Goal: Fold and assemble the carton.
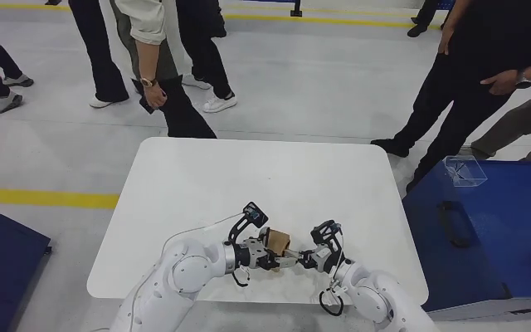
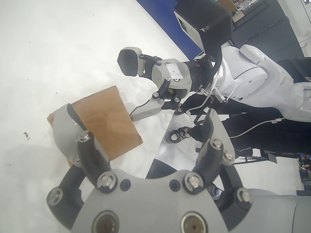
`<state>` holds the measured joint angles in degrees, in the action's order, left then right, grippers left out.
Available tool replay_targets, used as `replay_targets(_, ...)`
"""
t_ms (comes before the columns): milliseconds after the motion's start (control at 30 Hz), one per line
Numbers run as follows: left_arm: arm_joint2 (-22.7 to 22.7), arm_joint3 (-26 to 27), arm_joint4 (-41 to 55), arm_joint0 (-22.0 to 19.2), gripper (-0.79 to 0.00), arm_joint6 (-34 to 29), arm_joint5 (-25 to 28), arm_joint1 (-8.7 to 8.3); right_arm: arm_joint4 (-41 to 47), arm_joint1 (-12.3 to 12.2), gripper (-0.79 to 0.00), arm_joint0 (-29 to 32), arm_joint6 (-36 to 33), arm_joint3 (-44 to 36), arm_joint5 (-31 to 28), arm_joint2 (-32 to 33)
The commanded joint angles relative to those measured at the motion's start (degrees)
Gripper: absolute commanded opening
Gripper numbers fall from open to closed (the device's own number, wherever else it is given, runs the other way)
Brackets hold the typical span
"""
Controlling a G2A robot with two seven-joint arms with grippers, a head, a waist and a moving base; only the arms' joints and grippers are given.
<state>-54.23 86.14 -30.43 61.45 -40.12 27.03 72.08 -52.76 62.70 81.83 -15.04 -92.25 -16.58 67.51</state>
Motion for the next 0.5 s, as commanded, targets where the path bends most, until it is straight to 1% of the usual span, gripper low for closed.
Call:
replay_targets(0,0.09,-0.15,0.12,-0.10,0.000,-0.13,0.01,-0.02,-0.04,0.04,0.000,-0.03,-0.02,0.17,0.07,0.01)
replay_targets(467,0.25,-0.46,0.63,-0.54,0.000,-0.08,0.06,-0.24,0.22,0.35,0.000,-0.24,-0.56,-0.12,0.66,0.29)
